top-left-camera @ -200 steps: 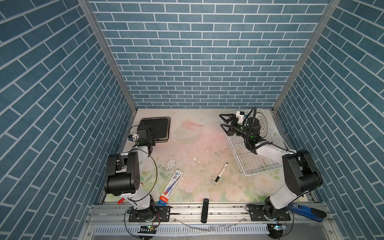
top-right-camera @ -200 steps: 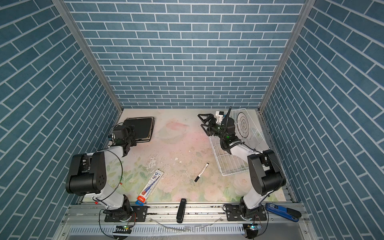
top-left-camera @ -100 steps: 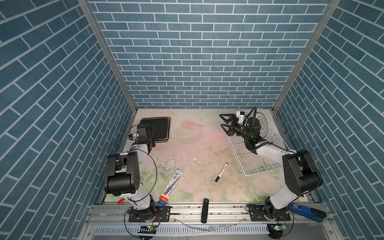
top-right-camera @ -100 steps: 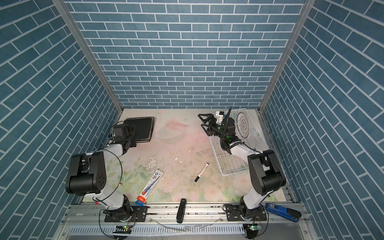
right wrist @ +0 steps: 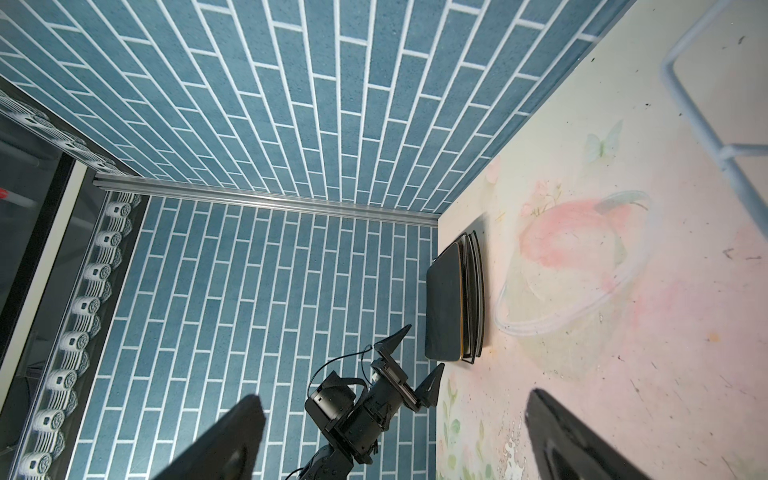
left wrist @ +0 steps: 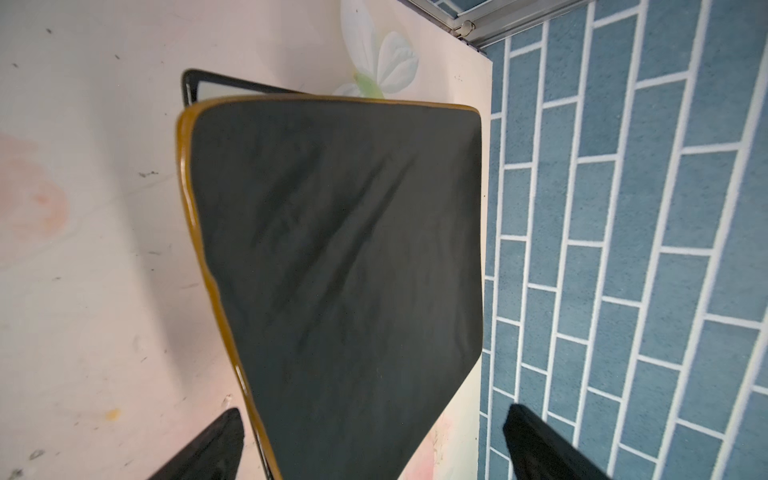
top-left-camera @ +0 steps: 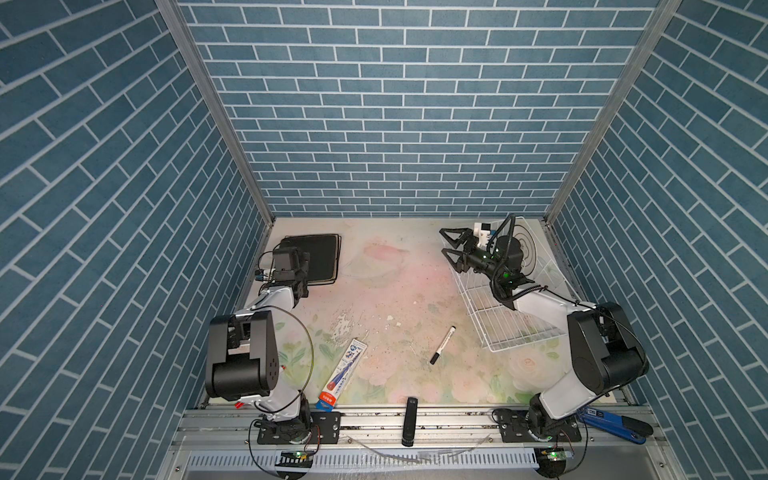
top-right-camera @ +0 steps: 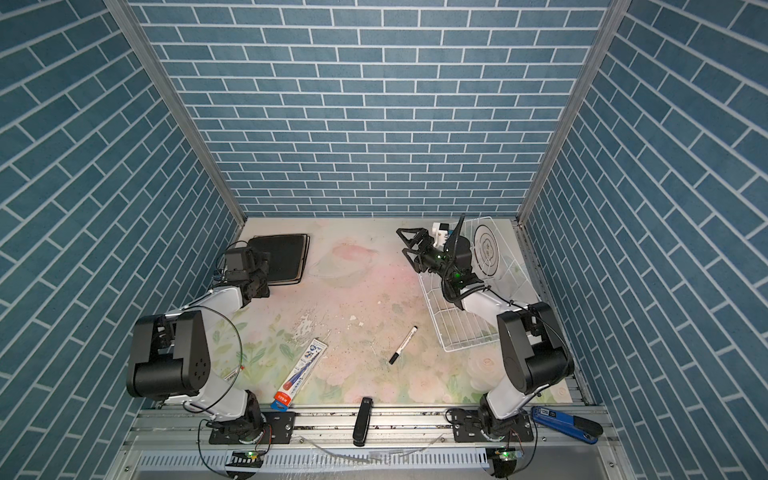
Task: Unload the plates from the dish rack
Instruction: 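Lay the dark plate flat on the stack and open the left gripper, then raise the left gripper off the plate while the right swings toward the rack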
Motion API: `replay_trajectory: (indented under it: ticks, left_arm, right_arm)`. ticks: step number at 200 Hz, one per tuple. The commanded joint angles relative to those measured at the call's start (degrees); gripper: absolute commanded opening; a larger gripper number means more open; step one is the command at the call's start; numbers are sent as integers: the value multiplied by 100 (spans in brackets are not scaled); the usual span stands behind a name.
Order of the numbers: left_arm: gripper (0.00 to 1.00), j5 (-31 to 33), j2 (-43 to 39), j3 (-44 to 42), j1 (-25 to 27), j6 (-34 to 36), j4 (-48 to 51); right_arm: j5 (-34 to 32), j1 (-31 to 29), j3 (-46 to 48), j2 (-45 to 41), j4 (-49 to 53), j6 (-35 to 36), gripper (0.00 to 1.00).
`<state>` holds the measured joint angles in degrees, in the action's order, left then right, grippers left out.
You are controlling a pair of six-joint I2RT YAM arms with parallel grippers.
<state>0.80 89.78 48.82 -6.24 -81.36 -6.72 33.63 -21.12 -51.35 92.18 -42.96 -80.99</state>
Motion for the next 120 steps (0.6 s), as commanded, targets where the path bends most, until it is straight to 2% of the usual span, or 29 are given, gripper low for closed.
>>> replay_trajectory:
  ticks: [1, 65, 120]
  left_arm:
    - [100, 79, -183, -1, -16, 121, 202]
    - [100, 25, -659, -411, -18, 276, 253]
    - [100, -391, -1360, -1089, 15, 876, -53]
  right_arm:
    - [-50, 26, 195, -247, -218, -18, 99]
    - [-198, 21, 422, -514, -154, 49, 99]
    - [32, 24, -116, -873, 1519, 1062, 96]
